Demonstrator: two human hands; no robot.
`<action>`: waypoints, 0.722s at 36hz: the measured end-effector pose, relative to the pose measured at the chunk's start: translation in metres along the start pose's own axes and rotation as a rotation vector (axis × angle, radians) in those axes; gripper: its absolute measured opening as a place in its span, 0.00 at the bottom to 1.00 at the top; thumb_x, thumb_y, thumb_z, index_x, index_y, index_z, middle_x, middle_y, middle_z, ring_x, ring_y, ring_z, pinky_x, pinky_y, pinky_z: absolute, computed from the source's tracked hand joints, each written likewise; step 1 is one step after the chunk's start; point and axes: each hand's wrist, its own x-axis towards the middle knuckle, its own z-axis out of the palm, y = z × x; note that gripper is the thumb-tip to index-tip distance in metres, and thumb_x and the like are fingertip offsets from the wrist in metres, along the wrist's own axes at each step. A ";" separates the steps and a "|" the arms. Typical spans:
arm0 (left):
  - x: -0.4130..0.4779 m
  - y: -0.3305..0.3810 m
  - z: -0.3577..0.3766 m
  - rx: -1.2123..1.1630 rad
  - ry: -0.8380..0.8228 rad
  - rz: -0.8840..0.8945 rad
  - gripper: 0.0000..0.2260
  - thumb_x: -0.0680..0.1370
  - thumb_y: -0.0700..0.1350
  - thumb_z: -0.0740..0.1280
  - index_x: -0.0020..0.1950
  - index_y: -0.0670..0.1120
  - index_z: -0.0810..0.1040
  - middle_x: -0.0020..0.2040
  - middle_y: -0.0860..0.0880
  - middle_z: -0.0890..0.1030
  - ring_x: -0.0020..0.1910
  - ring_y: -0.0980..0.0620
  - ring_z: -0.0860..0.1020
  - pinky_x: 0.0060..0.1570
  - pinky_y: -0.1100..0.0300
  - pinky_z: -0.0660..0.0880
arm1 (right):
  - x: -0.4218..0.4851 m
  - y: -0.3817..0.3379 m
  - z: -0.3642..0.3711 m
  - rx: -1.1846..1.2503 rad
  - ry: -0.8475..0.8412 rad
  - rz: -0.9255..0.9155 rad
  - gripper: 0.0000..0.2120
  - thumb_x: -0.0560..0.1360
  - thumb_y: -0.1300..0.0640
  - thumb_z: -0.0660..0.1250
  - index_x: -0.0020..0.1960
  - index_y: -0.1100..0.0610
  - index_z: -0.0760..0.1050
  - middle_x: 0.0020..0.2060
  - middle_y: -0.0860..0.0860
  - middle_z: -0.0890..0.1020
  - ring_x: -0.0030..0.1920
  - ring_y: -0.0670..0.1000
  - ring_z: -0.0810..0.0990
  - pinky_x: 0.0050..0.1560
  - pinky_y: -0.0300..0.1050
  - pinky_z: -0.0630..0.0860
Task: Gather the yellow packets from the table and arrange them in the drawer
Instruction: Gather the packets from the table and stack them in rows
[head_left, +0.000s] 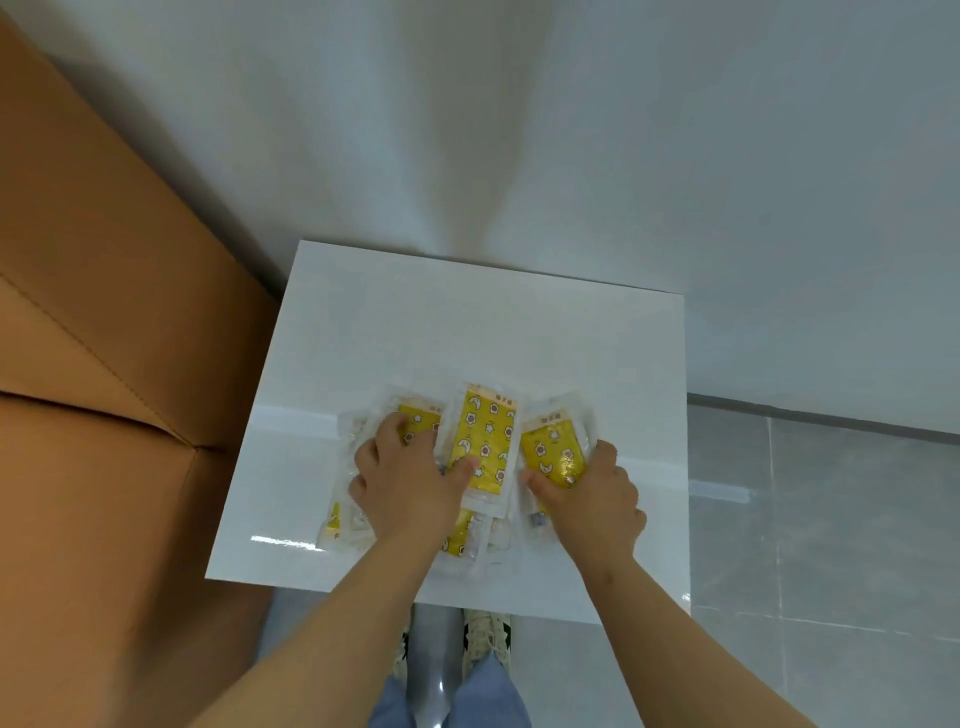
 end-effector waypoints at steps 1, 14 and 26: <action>0.000 0.001 0.000 0.000 -0.011 -0.008 0.22 0.75 0.60 0.64 0.63 0.49 0.73 0.75 0.52 0.55 0.72 0.45 0.54 0.66 0.47 0.58 | -0.001 -0.001 0.000 -0.029 0.009 -0.004 0.34 0.70 0.37 0.67 0.67 0.55 0.63 0.59 0.56 0.73 0.62 0.58 0.70 0.60 0.53 0.66; 0.002 0.002 -0.006 -0.004 -0.036 -0.013 0.24 0.75 0.59 0.64 0.67 0.48 0.71 0.76 0.51 0.54 0.75 0.46 0.52 0.68 0.45 0.56 | 0.002 -0.002 -0.009 0.027 -0.011 -0.096 0.23 0.73 0.45 0.68 0.62 0.55 0.69 0.65 0.55 0.67 0.64 0.57 0.65 0.55 0.50 0.70; -0.010 0.007 -0.021 -0.041 -0.021 -0.002 0.25 0.77 0.55 0.64 0.71 0.47 0.67 0.73 0.50 0.65 0.75 0.48 0.56 0.69 0.46 0.60 | -0.005 -0.002 -0.023 0.135 0.004 -0.102 0.12 0.76 0.46 0.63 0.51 0.55 0.74 0.46 0.52 0.80 0.50 0.55 0.77 0.52 0.49 0.73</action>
